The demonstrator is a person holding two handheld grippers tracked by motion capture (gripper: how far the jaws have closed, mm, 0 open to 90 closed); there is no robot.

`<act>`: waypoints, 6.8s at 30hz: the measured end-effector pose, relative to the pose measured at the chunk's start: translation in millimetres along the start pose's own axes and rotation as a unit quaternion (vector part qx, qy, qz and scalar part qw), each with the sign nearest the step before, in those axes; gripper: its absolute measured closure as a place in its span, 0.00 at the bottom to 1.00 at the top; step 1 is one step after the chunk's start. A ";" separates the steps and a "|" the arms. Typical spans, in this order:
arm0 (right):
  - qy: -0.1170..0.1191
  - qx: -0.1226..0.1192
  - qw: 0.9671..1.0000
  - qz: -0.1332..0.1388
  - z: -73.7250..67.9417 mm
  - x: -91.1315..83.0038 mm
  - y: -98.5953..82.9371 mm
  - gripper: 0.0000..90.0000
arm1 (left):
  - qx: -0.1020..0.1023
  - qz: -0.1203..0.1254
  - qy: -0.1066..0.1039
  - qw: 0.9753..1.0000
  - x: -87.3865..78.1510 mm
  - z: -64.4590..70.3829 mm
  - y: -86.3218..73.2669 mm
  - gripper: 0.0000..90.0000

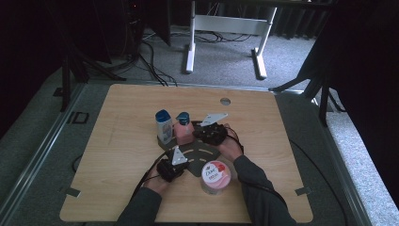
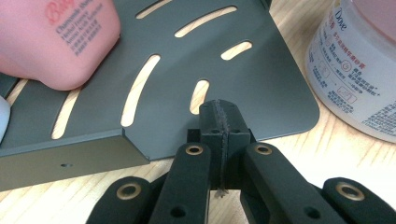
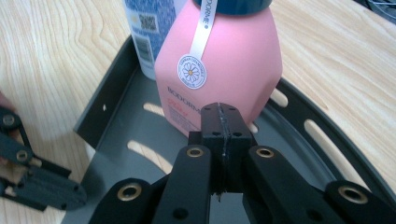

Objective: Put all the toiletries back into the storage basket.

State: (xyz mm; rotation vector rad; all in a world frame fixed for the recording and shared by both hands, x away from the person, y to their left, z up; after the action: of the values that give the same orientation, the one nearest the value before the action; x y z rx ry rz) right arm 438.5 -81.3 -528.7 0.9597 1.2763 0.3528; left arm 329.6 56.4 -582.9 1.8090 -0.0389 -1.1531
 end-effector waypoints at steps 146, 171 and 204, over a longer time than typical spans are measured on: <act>-0.044 0.063 0.997 0.007 -9.8 -110.2 -119.3 0.63 | -0.003 0.035 -0.083 0.996 -23.7 1.1 5.3 0.56; 0.041 0.019 0.999 0.005 -33.1 -114.2 -132.8 0.50 | 0.036 0.038 -0.127 0.991 -24.1 21.1 6.6 0.52; 0.115 -0.033 0.993 0.000 -56.0 -117.5 -138.4 0.45 | 0.075 0.036 -0.176 0.981 -22.9 44.1 13.5 0.46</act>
State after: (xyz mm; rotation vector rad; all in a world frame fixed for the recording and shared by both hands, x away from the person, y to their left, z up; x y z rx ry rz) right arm 314.2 -222.0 -558.0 0.8801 1.4646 0.5146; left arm 291.2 29.5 -561.7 1.6963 -0.4042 -1.4376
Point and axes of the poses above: each handheld gripper's, and its own axes: x roughly forward along the jaws, y roughly out of its top, z roughly to its right, the point moved 4 cm from there along x, roughly forward along the jaws, and after that the axes turned 4 degrees about y, right-handed, at the moved point
